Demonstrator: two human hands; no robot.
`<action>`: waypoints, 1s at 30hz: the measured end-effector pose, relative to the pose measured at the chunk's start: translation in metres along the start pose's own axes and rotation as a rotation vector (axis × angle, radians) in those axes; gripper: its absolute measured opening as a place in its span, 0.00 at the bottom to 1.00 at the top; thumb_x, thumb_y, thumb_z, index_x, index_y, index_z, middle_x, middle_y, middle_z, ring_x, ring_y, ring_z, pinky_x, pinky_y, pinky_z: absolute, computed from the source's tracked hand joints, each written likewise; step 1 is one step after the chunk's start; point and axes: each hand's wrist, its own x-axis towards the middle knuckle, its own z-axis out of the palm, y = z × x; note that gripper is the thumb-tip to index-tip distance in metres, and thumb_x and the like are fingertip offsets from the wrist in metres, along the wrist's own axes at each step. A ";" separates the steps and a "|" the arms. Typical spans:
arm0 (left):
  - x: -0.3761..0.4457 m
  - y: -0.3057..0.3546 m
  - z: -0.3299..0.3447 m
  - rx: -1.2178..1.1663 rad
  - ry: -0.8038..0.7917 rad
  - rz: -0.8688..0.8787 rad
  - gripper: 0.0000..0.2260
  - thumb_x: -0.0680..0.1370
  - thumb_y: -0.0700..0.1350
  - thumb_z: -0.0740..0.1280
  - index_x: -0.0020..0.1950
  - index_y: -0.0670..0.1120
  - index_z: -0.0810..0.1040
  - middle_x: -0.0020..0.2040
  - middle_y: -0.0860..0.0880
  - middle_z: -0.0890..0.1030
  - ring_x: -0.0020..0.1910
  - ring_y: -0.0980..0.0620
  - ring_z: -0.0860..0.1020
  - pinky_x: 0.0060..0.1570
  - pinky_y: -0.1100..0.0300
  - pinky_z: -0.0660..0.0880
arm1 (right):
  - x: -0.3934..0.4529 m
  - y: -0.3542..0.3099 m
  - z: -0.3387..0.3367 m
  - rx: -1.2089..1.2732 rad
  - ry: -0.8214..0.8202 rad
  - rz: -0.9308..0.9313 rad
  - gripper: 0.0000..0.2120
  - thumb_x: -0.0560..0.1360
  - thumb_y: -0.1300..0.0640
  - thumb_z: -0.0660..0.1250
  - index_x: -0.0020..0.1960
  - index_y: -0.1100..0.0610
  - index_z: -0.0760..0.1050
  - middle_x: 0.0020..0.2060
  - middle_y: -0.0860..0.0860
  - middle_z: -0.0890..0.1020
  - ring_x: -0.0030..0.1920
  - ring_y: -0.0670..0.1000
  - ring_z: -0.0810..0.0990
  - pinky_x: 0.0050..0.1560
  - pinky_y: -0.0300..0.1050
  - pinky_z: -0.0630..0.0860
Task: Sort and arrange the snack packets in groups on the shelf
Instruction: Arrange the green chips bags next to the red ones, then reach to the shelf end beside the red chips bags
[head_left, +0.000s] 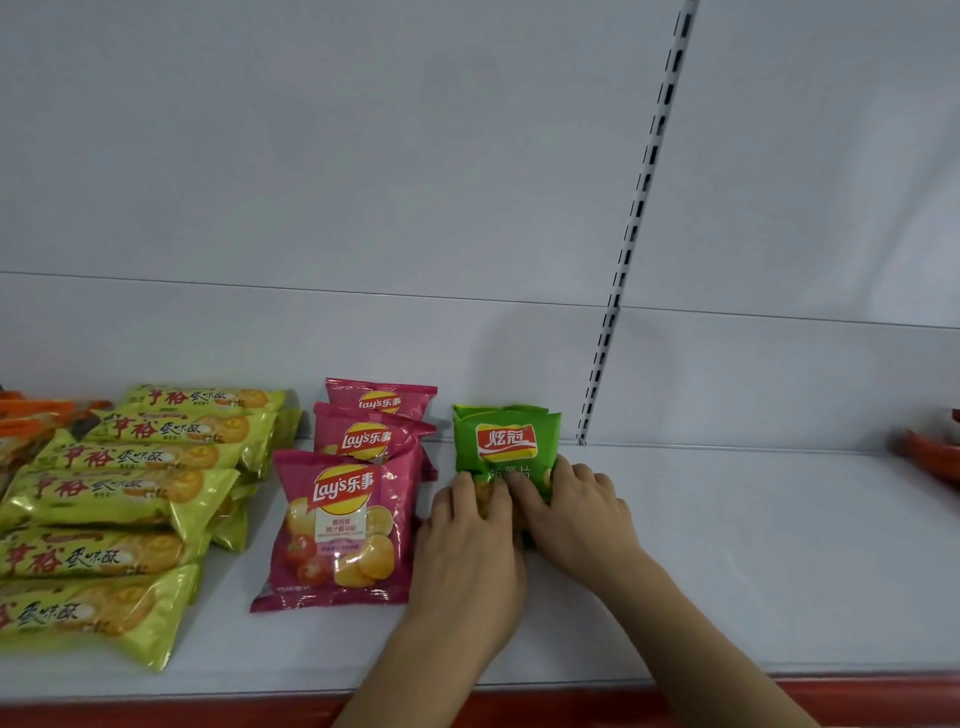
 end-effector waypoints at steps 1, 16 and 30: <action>-0.002 0.001 0.000 0.002 0.001 0.000 0.26 0.85 0.52 0.57 0.82 0.51 0.55 0.79 0.45 0.56 0.78 0.44 0.60 0.71 0.52 0.68 | -0.002 0.003 -0.002 0.030 -0.010 0.001 0.27 0.77 0.30 0.54 0.62 0.51 0.70 0.61 0.53 0.77 0.64 0.58 0.72 0.62 0.55 0.70; 0.006 0.054 0.004 0.003 0.321 -0.017 0.26 0.79 0.56 0.67 0.71 0.42 0.76 0.70 0.38 0.76 0.71 0.34 0.72 0.68 0.38 0.73 | -0.037 0.088 -0.051 -0.227 0.238 -0.192 0.42 0.74 0.30 0.34 0.81 0.53 0.48 0.81 0.54 0.50 0.81 0.55 0.44 0.79 0.52 0.49; 0.014 0.327 0.045 -0.124 0.207 0.140 0.30 0.84 0.63 0.52 0.83 0.50 0.57 0.84 0.46 0.55 0.83 0.44 0.50 0.82 0.47 0.50 | -0.067 0.333 -0.185 -0.280 0.284 -0.066 0.37 0.79 0.31 0.41 0.81 0.51 0.46 0.81 0.52 0.47 0.81 0.53 0.40 0.79 0.52 0.45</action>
